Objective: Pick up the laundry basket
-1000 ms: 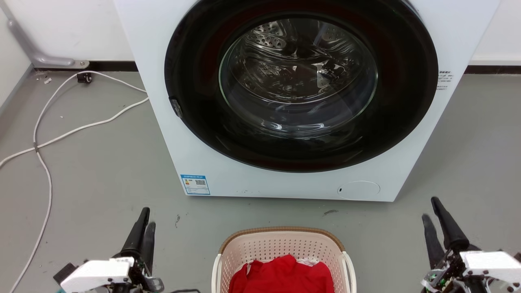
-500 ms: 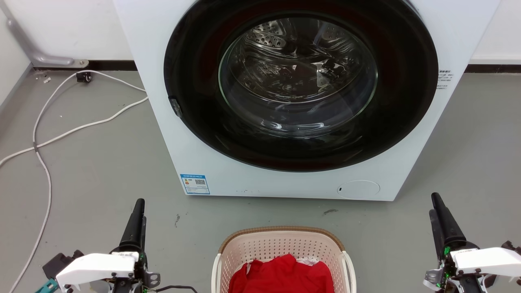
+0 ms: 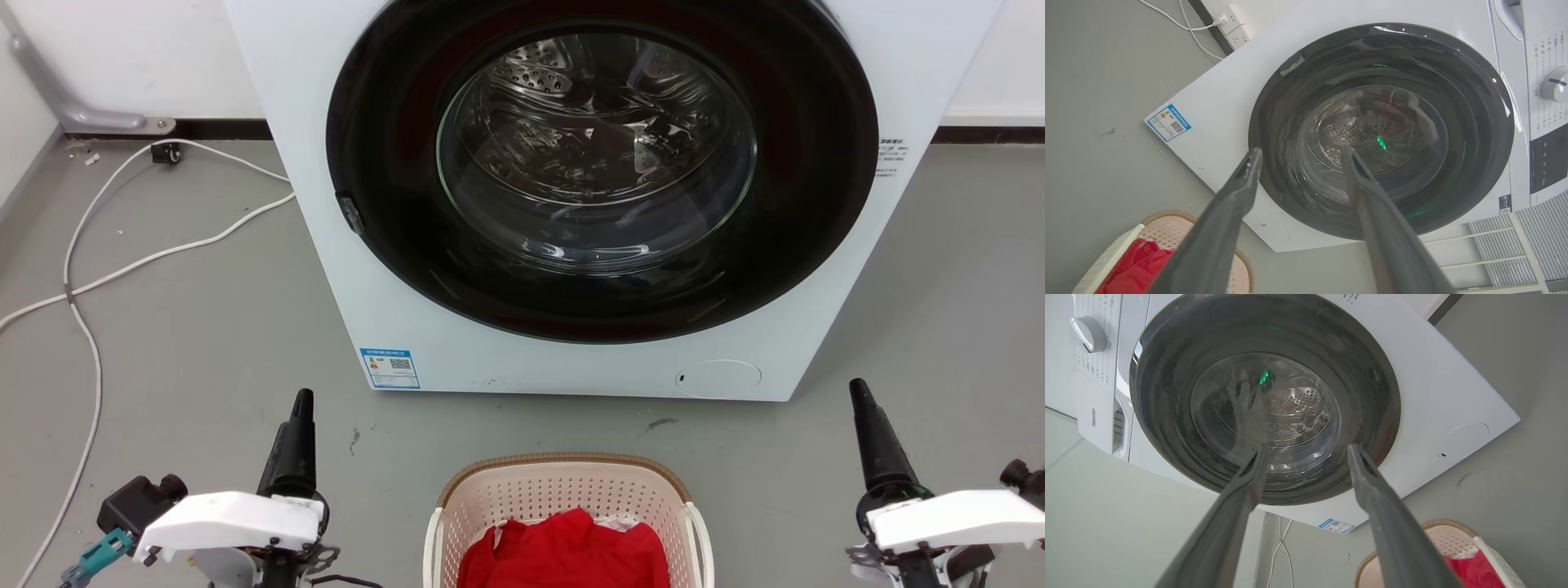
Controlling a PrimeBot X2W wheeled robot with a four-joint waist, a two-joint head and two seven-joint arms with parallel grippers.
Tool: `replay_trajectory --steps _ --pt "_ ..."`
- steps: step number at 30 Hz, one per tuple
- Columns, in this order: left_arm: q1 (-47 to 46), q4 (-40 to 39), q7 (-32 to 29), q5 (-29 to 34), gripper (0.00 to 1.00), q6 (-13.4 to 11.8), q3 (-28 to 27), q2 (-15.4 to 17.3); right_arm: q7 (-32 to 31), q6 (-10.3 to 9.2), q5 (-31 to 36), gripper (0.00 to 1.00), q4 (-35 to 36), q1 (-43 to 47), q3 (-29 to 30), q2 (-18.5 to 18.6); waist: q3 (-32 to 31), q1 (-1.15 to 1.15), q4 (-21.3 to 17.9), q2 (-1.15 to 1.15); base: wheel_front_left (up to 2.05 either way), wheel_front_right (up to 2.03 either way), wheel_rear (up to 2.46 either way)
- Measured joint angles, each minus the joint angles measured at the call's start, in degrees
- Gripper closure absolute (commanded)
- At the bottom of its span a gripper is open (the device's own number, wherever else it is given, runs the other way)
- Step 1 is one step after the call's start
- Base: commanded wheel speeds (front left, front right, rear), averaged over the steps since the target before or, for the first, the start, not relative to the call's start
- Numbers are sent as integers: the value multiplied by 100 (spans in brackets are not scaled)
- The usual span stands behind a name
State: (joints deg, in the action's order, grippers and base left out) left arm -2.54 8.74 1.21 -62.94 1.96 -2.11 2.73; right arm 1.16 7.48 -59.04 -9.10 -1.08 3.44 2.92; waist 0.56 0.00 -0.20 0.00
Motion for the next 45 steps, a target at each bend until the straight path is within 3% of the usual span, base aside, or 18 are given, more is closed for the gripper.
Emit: replay_trajectory --steps 20,45 --pt "219 -411 410 1786 0 -49 186 2 410 0 2242 0 388 166 -286 0 24 0 0 0 0 0 0" --pt "401 -669 804 3488 0 -69 308 5 798 1 4118 0 655 392 -467 0 32 0 -10 0 0 0 0"
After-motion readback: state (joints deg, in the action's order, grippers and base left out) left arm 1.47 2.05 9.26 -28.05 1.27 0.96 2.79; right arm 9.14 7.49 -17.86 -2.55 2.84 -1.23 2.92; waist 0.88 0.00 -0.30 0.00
